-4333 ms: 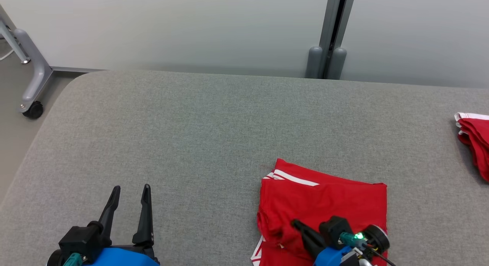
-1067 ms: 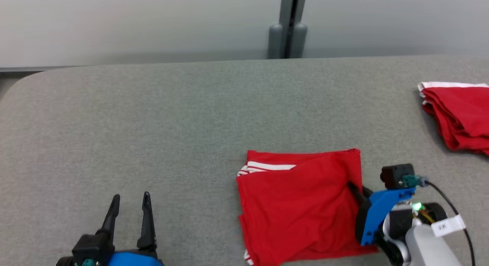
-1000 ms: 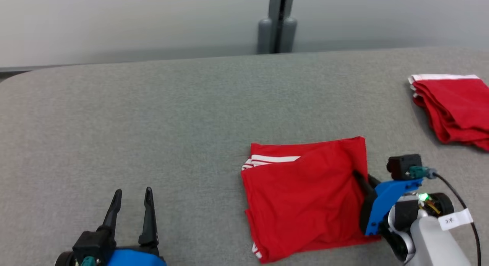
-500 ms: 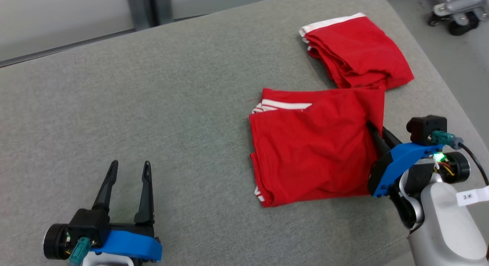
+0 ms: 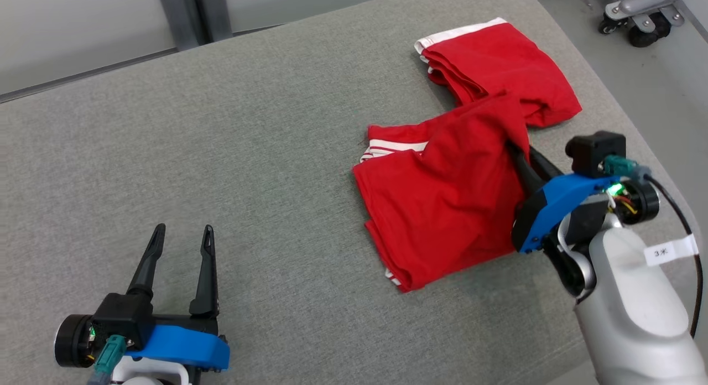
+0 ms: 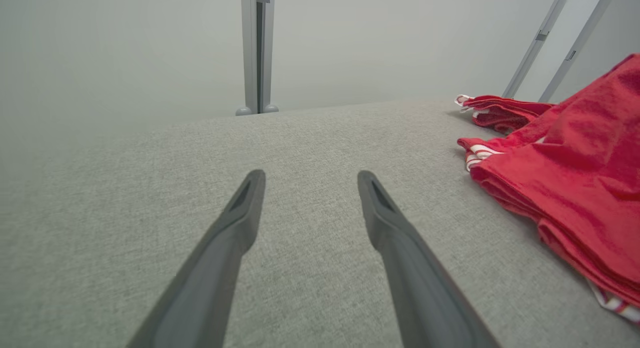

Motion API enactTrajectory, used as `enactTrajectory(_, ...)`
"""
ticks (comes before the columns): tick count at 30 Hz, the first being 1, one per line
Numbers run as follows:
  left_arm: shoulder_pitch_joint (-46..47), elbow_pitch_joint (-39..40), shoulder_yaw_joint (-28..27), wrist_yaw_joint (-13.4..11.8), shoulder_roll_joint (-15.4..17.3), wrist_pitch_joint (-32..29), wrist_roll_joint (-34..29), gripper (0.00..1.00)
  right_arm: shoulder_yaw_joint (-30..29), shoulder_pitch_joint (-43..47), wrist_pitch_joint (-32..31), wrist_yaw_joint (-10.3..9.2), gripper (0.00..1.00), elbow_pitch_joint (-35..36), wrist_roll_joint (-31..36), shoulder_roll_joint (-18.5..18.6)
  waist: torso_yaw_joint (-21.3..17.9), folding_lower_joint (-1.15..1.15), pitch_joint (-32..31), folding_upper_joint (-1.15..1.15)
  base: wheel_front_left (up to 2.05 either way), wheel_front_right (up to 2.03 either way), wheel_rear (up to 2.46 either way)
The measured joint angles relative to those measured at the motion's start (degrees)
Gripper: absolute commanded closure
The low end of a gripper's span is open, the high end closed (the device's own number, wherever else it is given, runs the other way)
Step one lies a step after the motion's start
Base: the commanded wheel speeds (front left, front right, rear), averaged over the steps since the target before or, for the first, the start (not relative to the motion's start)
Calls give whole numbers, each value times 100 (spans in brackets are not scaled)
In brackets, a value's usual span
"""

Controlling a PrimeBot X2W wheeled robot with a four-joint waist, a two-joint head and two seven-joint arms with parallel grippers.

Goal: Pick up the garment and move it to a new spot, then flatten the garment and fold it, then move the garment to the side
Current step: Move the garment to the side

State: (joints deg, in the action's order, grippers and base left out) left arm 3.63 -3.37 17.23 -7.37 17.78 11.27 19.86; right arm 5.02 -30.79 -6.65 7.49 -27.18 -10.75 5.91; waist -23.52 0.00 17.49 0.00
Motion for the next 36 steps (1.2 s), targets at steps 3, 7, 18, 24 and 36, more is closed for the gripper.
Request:
enactTrajectory(3, -1, -3, 7, -18, -15, 32, 29, 0, 141, -555, -267, 1, 100, -122, -43, 119, 192, 0, -35, 0, 0, 0, 0)
enactTrajectory(7, 2, -27, 15, -33, -81, 104, 32, 0, 146, -1079, -671, 1, 100, -400, -349, 297, 408, 0, -63, 0, 0, 0, 0)
enactTrajectory(18, 83, -159, 63, -21, -202, 245, 71, 0, -75, -2052, -1215, 1, 100, -902, -341, 1458, 999, -1, 78, 0, 0, 0, 0)
enactTrajectory(24, 122, -201, 91, -12, -205, 274, 60, 0, -535, -2226, -1468, 1, 100, -1004, -25, 2079, 1235, 0, 237, 0, 0, 0, 0)
enactTrajectory(36, 243, -136, 127, -13, -182, 303, 12, 0, -1640, -2100, -1300, 1, 0, -1230, 737, 1806, 1490, 0, 555, 0, 0, 0, 0)
